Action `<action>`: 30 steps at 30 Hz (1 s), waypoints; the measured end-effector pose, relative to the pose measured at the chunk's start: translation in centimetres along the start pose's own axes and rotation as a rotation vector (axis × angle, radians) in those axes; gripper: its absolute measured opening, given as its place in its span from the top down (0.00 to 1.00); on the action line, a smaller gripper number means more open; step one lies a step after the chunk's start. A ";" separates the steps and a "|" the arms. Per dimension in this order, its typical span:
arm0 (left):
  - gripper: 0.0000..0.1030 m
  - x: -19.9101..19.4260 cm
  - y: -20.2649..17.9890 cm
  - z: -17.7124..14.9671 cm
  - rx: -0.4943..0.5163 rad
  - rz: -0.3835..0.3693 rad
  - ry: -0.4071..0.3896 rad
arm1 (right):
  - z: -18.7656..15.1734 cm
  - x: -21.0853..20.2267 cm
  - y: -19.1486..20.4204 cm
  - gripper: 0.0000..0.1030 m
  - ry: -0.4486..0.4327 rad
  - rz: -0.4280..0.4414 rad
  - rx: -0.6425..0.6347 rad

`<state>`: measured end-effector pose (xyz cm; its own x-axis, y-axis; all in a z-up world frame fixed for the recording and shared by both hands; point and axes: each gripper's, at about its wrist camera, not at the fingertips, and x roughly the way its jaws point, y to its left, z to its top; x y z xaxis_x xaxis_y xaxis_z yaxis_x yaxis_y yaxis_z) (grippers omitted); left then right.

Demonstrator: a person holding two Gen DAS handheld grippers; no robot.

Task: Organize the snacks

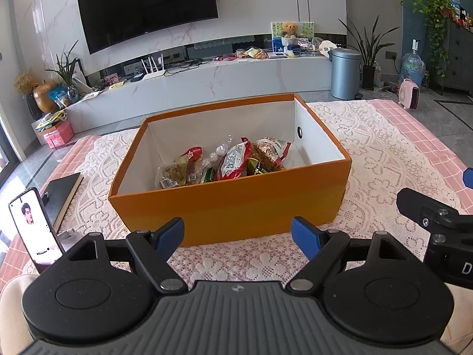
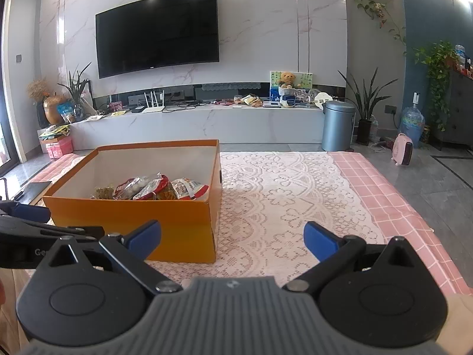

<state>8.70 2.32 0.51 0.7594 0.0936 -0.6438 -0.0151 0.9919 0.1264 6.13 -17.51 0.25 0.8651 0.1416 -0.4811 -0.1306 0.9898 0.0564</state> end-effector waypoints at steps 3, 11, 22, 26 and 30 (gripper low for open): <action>0.07 0.0 0.1 -0.1 -0.002 -0.002 0.002 | 0.1 0.0 0.0 0.03 0.000 0.001 -0.001; 0.07 -0.1 0.2 0.1 -0.008 0.006 -0.003 | 0.0 0.0 0.2 0.03 0.005 0.005 -0.004; 0.07 -0.3 0.3 0.2 -0.006 0.004 -0.005 | 0.0 0.3 0.3 0.03 0.016 0.012 -0.010; 0.07 -0.3 0.4 0.2 -0.008 0.002 -0.007 | 0.0 0.2 0.4 0.03 0.018 0.015 -0.010; 0.07 -0.3 0.5 0.2 -0.009 -0.003 -0.010 | -0.1 0.3 0.4 0.03 0.019 0.013 -0.010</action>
<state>8.58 2.73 0.95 0.7658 0.0898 -0.6368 -0.0184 0.9929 0.1179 6.27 -17.09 0.10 0.8541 0.1545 -0.4967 -0.1471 0.9876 0.0543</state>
